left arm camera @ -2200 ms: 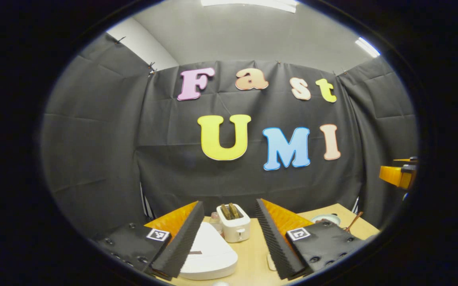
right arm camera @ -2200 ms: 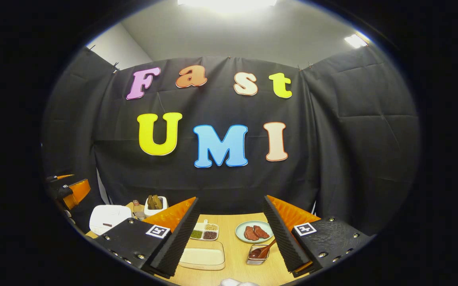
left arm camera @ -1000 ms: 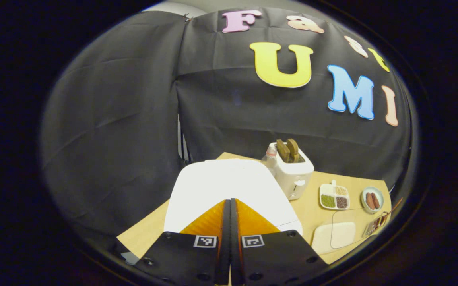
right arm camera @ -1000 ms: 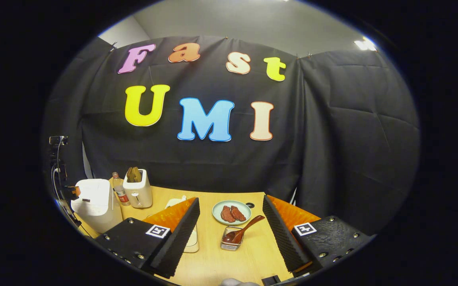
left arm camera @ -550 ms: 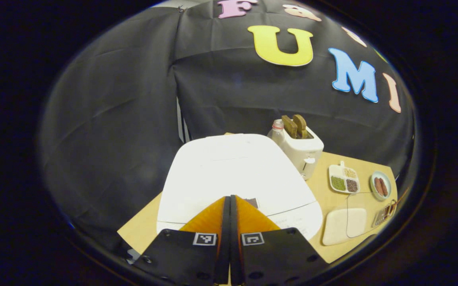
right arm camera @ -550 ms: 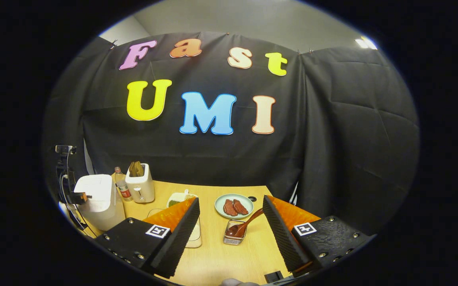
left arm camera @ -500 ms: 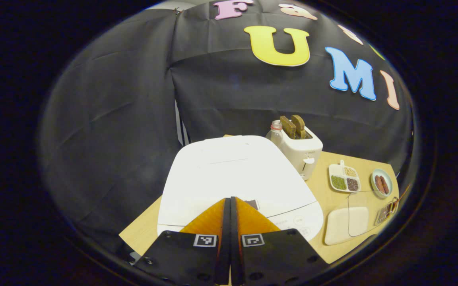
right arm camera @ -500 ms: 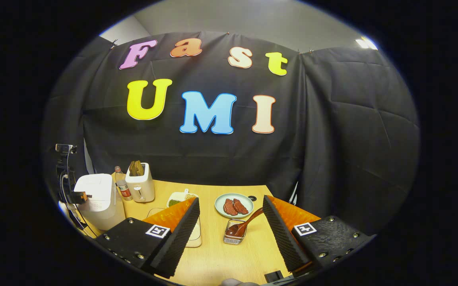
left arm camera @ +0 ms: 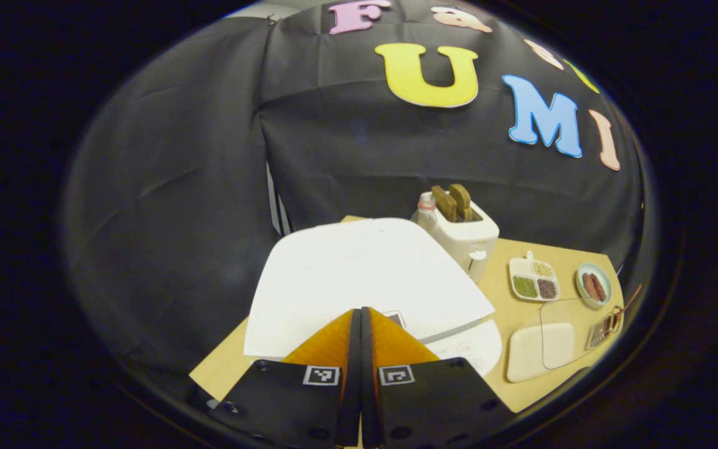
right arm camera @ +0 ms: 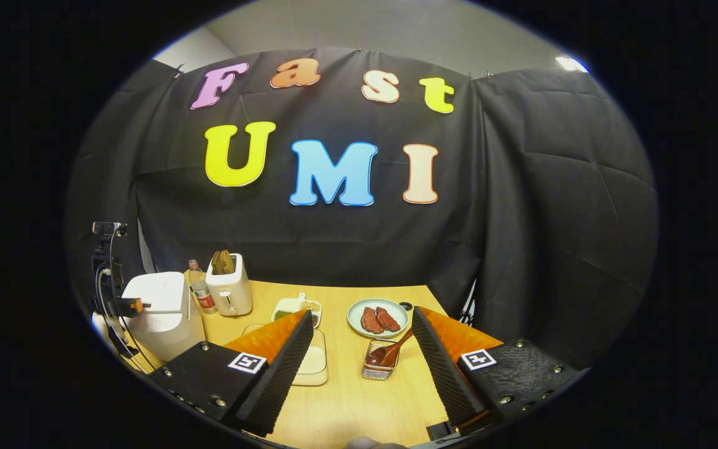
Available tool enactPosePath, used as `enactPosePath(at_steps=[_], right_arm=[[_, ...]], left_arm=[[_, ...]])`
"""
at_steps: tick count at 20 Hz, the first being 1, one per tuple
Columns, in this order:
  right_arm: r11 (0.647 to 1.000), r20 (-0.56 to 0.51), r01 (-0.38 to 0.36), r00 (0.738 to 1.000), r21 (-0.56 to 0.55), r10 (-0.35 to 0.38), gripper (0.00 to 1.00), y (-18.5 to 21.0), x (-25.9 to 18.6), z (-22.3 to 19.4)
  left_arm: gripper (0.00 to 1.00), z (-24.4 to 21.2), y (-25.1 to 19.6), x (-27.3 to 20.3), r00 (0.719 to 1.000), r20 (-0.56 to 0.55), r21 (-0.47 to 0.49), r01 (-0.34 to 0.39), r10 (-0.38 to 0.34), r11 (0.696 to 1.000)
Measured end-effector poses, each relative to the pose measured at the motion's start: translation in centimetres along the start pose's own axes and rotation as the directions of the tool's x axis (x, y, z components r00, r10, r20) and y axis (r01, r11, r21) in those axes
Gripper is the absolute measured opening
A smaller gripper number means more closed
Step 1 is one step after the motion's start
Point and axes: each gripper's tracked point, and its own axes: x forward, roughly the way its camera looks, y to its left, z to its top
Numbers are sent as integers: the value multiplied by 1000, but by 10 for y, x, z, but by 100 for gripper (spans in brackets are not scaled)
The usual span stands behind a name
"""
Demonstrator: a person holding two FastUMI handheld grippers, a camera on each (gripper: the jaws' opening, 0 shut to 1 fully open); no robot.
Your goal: Close the left gripper, press the button to open the rice cooker; take a wooden spoon from the chopstick holder with the right hand, scoop a spoonful of rice and pour it into the rice cooker, then put the wooden spoon back into the chopstick holder.
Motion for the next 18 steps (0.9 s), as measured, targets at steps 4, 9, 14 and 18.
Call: enactPosePath(at_steps=[4, 9, 14, 18], right_arm=[[1000, 61, -19, 998, -14, 20, 97, 3, -3, 8], [999, 79, -22, 997, 35, 19, 98, -4, 1, 12], [997, 77, -18, 997, 76, 12, 98, -19, 3, 8], [996, 60, -11, 998, 90, 6, 97, -32, 2, -3]], left_arm=[[9, 133, 5, -61, 912, 410, 30, -34, 19, 999], [8, 182, -28, -142, 857, 506, -4, 119, -101, 993], [10, 164, -56, -178, 869, 458, 9, 206, -187, 979], [39, 139, -58, -190, 881, 446, 20, 165, -157, 986]])
